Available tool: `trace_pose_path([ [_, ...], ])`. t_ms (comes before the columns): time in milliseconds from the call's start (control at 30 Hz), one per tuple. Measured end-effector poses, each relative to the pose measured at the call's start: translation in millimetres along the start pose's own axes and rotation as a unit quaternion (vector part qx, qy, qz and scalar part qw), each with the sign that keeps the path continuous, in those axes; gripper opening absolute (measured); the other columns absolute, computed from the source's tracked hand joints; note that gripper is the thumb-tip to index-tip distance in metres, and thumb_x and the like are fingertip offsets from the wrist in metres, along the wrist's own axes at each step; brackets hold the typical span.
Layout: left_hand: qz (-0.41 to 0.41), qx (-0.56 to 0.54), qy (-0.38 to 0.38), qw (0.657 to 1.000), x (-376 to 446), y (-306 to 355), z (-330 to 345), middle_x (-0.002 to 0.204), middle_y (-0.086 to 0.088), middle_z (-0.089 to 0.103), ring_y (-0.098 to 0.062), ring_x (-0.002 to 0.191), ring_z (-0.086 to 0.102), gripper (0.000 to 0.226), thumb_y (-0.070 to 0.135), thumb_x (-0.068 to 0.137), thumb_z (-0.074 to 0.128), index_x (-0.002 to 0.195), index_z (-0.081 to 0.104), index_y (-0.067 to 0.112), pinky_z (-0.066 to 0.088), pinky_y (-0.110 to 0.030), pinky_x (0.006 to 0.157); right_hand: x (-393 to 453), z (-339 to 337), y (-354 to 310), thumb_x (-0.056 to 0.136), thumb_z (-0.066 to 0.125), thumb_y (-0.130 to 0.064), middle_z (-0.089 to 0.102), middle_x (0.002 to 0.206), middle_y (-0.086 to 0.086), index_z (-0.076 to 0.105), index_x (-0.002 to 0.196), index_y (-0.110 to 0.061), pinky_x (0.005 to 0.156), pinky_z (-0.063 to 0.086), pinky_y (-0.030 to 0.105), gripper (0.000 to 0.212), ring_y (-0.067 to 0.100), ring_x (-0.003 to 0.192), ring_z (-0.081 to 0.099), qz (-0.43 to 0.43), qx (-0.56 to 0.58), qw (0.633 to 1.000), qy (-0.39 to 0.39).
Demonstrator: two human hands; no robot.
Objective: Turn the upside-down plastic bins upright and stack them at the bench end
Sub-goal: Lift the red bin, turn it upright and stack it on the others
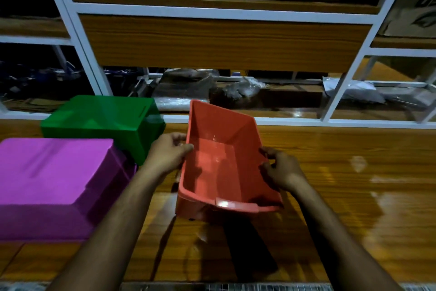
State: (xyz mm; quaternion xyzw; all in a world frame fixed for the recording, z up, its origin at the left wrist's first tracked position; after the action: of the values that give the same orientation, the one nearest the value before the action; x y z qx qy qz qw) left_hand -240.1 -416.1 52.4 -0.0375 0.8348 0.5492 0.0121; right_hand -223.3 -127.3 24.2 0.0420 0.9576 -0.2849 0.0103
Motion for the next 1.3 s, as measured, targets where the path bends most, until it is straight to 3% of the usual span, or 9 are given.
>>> trace_pose_path([
  [133, -0.058, -0.012, -0.024, 0.998, 3.4, -37.4, -3.8, 0.085, -0.01, 0.074, -0.028, 0.073, 0.069, 0.026, 0.02, 0.076, 0.068, 0.102, 0.072, 0.017, 0.055, -0.046, 0.075, -5.4, 6.8, -3.8, 0.093, 0.057, -0.014, 0.062, 0.136, 0.007, 0.048, 0.145, -0.023, 0.096, 0.047, 0.028, 0.053, 0.026, 0.117, 0.063, -0.013, 0.057, 0.998, 0.029],
  [300, -0.088, -0.101, -0.045, 0.99, -5.7, -48.2, -2.3, 0.096, -0.018, 0.069, -0.024, 0.074, 0.065, 0.025, 0.006, 0.093, 0.059, 0.116, 0.066, 0.013, 0.054, -0.039, 0.074, -3.6, 9.3, -3.8, 0.093, 0.06, -0.019, 0.069, 0.121, 0.008, 0.05, 0.143, -0.029, 0.082, 0.053, 0.032, 0.052, 0.026, 0.104, 0.067, -0.008, 0.125, 0.991, 0.035],
  [433, -0.105, -0.137, -0.033, 0.984, -3.0, -43.4, -2.1, 0.084, -0.008, 0.063, -0.019, 0.07, 0.056, 0.021, 0.012, 0.095, 0.053, 0.112, 0.067, 0.012, 0.047, -0.028, 0.063, 1.1, 11.3, -3.4, 0.098, 0.054, -0.02, 0.067, 0.097, 0.009, 0.055, 0.13, -0.012, 0.067, 0.048, 0.032, 0.033, 0.027, 0.083, 0.063, 0.127, 0.4, 0.907, -0.021],
  [533, -0.123, -0.191, -0.085, 0.97, -3.3, -40.7, -3.2, 0.074, -0.001, 0.063, -0.013, 0.06, 0.053, 0.031, 0.005, 0.091, 0.049, 0.115, 0.066, 0.014, 0.046, -0.024, 0.054, 3.5, 11.9, 1.1, 0.097, 0.049, -0.014, 0.066, 0.101, 0.015, 0.061, 0.122, -0.001, 0.07, 0.045, 0.035, 0.03, 0.03, 0.088, 0.06, 0.131, 0.438, 0.888, -0.059],
  [600, -0.134, -0.221, -0.132, 0.957, -4.5, -42.1, -5.4, 0.085, -0.005, 0.064, -0.017, 0.07, 0.054, 0.038, 0.003, 0.089, 0.049, 0.12, 0.063, 0.02, 0.051, -0.03, 0.061, 1.1, 10.4, 7.7, 0.094, 0.048, -0.008, 0.065, 0.1, 0.017, 0.063, 0.12, -0.001, 0.065, 0.044, 0.032, 0.031, 0.029, 0.083, 0.06, 0.129, 0.447, 0.882, -0.071],
  [700, -0.138, -0.247, -0.179, 0.942, -3.8, -44.3, -4.7, 0.096, -0.01, 0.061, -0.019, 0.074, 0.054, 0.044, 0.003, 0.087, 0.053, 0.127, 0.059, 0.021, 0.054, -0.032, 0.064, -7.3, 7.8, 21.8, 0.09, 0.051, -0.006, 0.065, 0.104, 0.019, 0.062, 0.121, 0.0, 0.062, 0.052, 0.029, 0.034, 0.022, 0.073, 0.063, 0.122, 0.496, 0.854, -0.097],
  [833, -0.129, -0.266, -0.223, 0.929, -2.2, -33.0, 10.5, 0.09, -0.009, 0.065, -0.014, 0.061, 0.06, 0.043, 0.002, 0.088, 0.055, 0.129, 0.058, 0.017, 0.057, -0.029, 0.055, -27.4, -3.1, 44.6, 0.087, 0.054, -0.008, 0.063, 0.116, 0.024, 0.063, 0.124, 0.001, 0.068, 0.059, 0.03, 0.039, 0.023, 0.082, 0.065, 0.115, 0.547, 0.823, -0.102],
  [1167, -0.1, -0.261, -0.382, 0.881, -21.5, 46.9, 126.5, 0.099, -0.014, 0.066, -0.016, 0.064, 0.065, 0.046, -0.003, 0.086, 0.054, 0.128, 0.058, 0.015, 0.058, -0.027, 0.051, -135.4, -84.3, 136.6, 0.095, 0.05, -0.001, 0.073, 0.088, 0.006, 0.068, 0.117, -0.009, 0.051, 0.057, 0.022, 0.029, 0.009, 0.063, 0.069, 0.132, 0.623, 0.771, 0.031],
  [1300, -0.09, -0.249, -0.449, 0.853, -42.9, 88.6, 208.1, 0.101, -0.013, 0.068, -0.017, 0.068, 0.068, 0.05, 0.002, 0.078, 0.06, 0.126, 0.06, 0.015, 0.059, -0.027, 0.054, -189.7, -126.3, 195.3, 0.093, 0.055, -0.005, 0.071, 0.098, 0.007, 0.069, 0.118, -0.009, 0.061, 0.057, 0.022, 0.029, 0.014, 0.073, 0.067, 0.146, 0.626, 0.757, 0.121],
])
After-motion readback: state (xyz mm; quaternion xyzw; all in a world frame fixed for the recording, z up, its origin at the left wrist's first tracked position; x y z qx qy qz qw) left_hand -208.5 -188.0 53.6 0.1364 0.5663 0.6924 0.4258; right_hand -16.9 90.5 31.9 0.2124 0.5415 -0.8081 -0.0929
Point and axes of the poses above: each hand's wrist, its own x-axis towards the middle knuckle, its own z-axis out of the palm, y = z × x, the point moved 2 cm from there along x, towards the middle knuckle
